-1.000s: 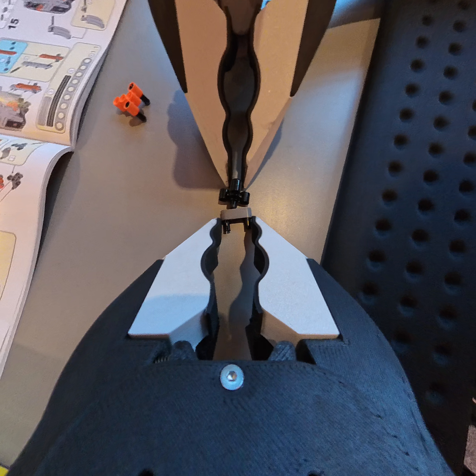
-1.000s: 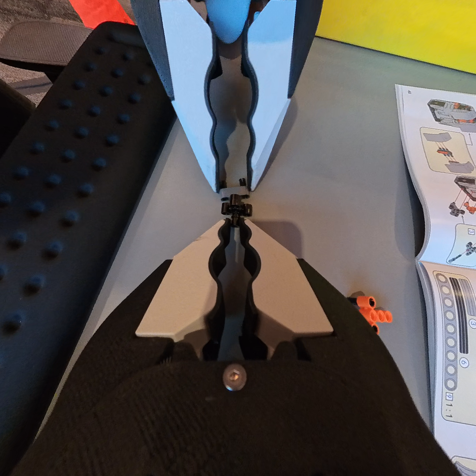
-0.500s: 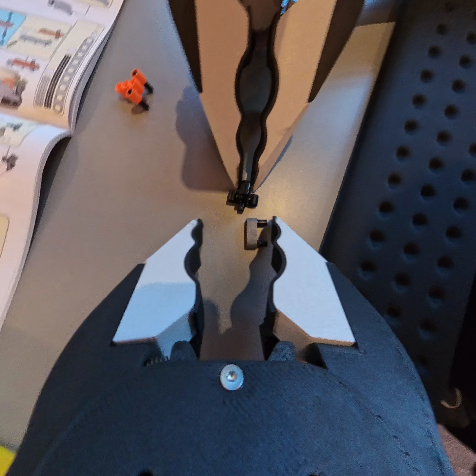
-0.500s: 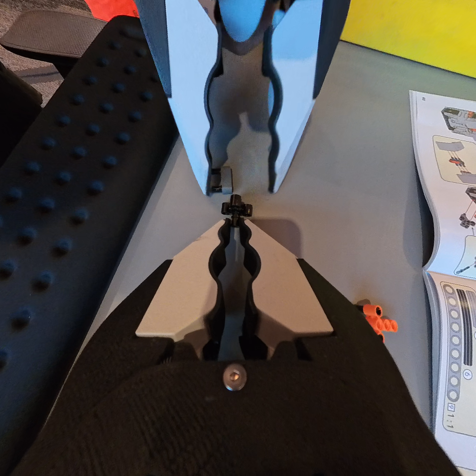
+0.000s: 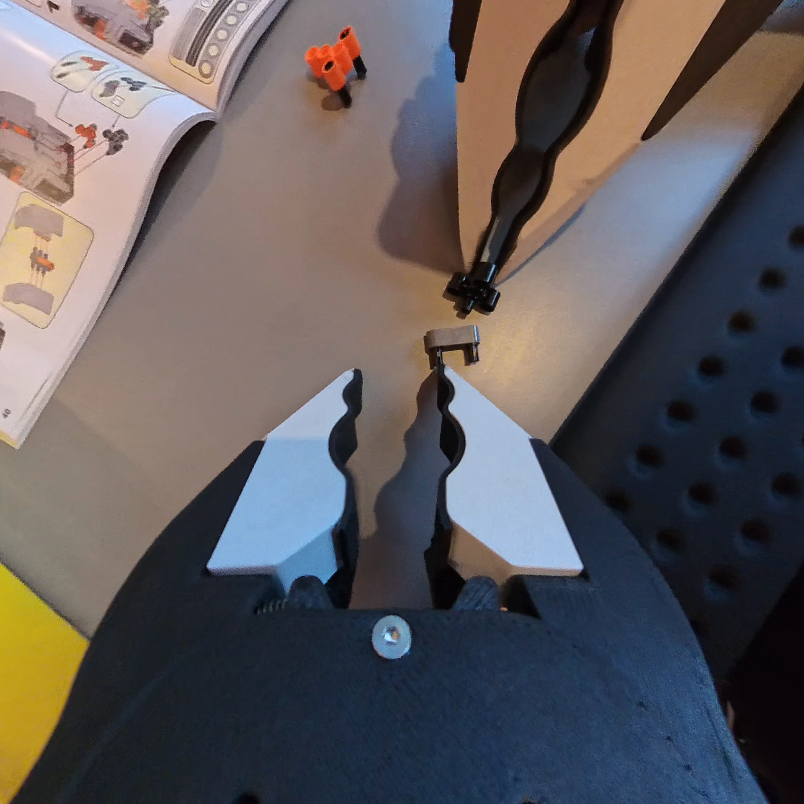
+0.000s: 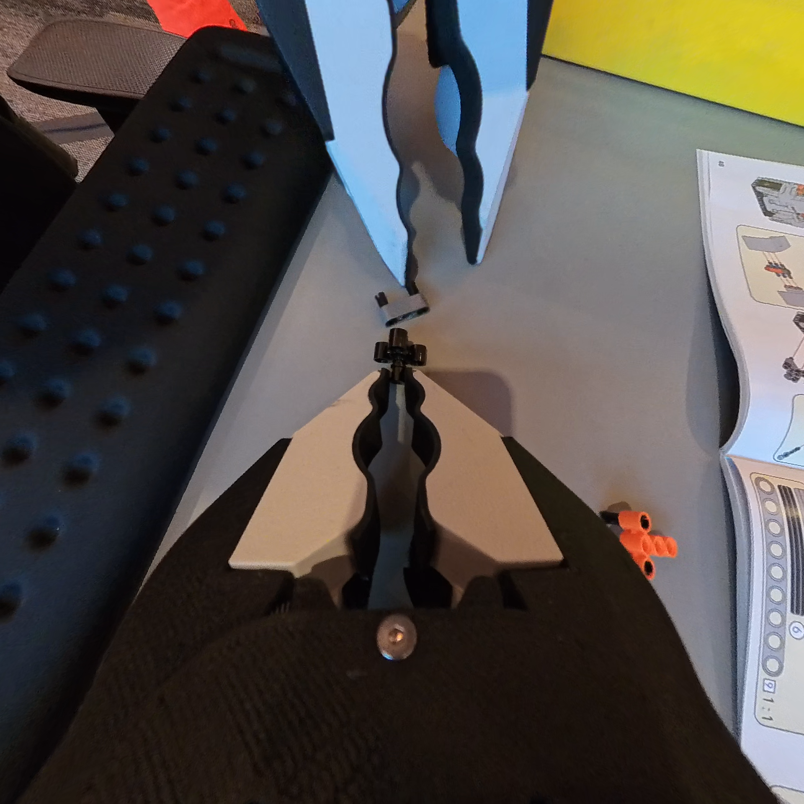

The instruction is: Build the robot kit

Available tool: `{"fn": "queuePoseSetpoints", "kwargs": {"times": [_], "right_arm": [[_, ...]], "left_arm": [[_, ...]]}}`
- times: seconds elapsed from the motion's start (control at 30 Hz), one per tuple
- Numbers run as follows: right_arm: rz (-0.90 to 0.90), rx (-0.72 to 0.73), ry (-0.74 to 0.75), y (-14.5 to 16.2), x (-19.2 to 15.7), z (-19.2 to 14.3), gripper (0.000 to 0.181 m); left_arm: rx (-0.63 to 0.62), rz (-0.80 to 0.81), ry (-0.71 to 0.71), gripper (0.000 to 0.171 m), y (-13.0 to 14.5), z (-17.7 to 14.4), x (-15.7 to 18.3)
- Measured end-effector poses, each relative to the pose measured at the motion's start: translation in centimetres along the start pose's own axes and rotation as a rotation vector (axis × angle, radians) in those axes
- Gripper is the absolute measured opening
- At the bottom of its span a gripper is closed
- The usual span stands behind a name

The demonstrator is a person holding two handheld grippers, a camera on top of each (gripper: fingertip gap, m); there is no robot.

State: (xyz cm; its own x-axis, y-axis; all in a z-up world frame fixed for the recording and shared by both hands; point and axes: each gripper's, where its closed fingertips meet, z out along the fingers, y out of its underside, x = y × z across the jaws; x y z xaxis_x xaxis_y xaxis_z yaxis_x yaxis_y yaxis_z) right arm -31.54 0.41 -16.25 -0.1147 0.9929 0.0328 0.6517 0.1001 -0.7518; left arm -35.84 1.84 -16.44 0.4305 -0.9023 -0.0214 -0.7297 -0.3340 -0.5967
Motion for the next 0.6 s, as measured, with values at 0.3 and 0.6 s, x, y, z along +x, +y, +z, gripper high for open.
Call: {"fn": "queuePoseSetpoints", "kwargs": {"times": [0.3,0.6], "right_arm": [[-0.005,-0.003,-0.004,0.1,-0.1,0.0,0.005],[-0.005,-0.003,-0.010,0.1,-0.3,-0.1,0.005]], "left_arm": [[0.036,-0.140,0.157,0.035,-0.7,-0.1,2.3],[-0.001,-0.037,0.030,0.024,-0.5,0.2,0.6]]}}
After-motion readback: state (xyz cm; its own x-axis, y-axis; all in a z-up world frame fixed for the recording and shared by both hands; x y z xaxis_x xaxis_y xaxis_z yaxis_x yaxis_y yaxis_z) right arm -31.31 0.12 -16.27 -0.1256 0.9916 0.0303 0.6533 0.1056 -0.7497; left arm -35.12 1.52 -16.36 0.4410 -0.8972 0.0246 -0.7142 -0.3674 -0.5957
